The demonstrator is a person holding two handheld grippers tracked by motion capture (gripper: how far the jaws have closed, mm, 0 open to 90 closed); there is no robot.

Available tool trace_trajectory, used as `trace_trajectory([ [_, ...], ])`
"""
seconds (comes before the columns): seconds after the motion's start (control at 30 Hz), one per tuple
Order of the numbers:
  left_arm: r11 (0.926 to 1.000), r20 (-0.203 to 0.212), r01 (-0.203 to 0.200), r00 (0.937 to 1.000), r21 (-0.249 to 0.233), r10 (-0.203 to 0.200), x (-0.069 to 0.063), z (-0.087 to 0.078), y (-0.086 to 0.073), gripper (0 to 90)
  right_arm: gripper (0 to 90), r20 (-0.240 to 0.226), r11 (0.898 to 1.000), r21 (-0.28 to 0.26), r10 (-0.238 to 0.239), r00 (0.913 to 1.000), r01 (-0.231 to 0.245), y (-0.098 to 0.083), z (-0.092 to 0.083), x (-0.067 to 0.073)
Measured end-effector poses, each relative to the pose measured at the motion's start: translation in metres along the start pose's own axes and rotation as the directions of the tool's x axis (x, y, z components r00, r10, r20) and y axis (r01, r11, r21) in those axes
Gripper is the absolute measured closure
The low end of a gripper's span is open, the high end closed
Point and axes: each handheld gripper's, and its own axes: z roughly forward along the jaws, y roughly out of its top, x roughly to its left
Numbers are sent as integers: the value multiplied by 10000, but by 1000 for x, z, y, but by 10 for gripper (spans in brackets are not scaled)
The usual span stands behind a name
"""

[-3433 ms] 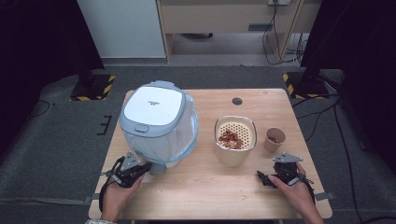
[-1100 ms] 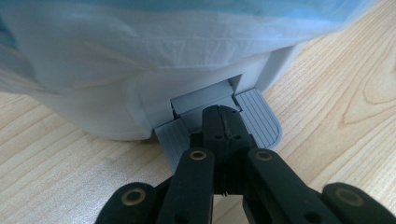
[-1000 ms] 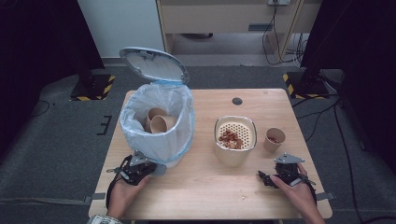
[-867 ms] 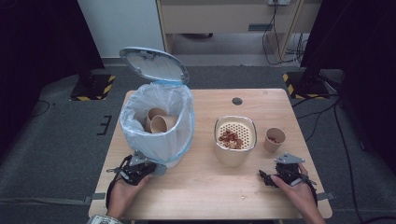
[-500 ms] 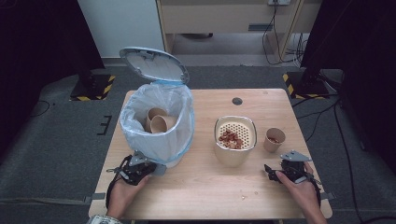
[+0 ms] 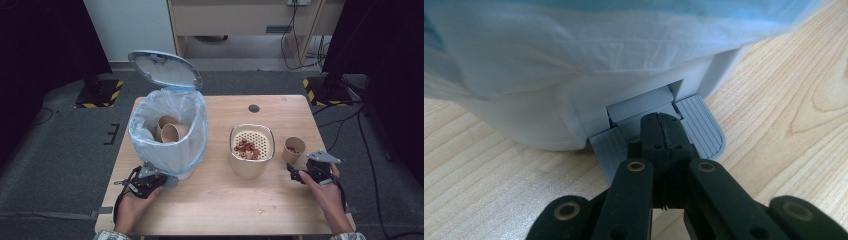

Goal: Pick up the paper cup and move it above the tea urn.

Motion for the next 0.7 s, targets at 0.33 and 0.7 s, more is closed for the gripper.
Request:
trace_trajectory([
  [0.33, 10000, 34, -38, 10000, 3, 38, 1, 0, 0, 900, 76, -78, 9989, -258, 378, 9993, -380, 10, 14, -12],
  [0.7, 10000, 53, -21, 10000, -4, 21, 1, 0, 0, 900, 76, -163, 9970, -586, 487, 9987, -496, 19, 23, -11],
])
